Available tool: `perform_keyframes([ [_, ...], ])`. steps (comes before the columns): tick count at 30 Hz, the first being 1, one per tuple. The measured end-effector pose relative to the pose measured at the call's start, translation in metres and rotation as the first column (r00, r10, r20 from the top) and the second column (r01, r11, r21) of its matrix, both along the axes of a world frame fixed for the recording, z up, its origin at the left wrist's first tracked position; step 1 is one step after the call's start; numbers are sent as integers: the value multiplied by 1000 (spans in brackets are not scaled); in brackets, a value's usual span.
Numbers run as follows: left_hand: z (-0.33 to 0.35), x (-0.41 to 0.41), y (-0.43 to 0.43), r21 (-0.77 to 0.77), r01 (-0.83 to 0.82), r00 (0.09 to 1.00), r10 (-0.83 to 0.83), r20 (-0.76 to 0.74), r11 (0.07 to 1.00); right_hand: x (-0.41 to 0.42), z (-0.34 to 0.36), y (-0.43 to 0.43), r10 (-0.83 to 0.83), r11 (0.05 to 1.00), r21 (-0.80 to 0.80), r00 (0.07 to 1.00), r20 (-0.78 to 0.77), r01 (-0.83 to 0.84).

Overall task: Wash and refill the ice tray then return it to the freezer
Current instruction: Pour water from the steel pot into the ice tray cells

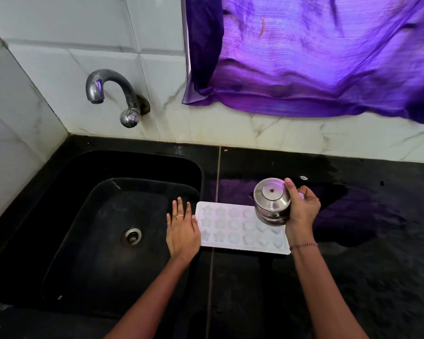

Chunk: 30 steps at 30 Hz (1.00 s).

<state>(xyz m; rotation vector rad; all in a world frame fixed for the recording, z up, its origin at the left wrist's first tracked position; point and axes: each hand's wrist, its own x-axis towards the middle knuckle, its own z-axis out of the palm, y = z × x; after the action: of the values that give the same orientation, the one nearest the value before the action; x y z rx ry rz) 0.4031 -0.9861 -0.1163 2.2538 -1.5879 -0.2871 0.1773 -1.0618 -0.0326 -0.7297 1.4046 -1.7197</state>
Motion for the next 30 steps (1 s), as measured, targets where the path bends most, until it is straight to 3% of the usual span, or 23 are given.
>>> perform_keyframes([
  [6,0,1,0,-17,3,1000,-3,2,1000,-7,3,2,-2,1000,-6,1000,19,2],
  [12,1,4,-1,-123,113,992,-119,-45,986,-17,-2,7,-30,1000,9,999,-22,30],
  [18,1,5,-1,-102,139,990,-142,-22,985,-26,-8,11,-43,999,-6,995,-93,43],
  [24,6,8,-3,-32,170,979,-165,116,985,-26,-9,11,-37,999,-19,989,-146,35],
  [30,4,4,2,2,145,984,-145,107,989,-23,-8,12,-42,999,-14,985,-165,40],
])
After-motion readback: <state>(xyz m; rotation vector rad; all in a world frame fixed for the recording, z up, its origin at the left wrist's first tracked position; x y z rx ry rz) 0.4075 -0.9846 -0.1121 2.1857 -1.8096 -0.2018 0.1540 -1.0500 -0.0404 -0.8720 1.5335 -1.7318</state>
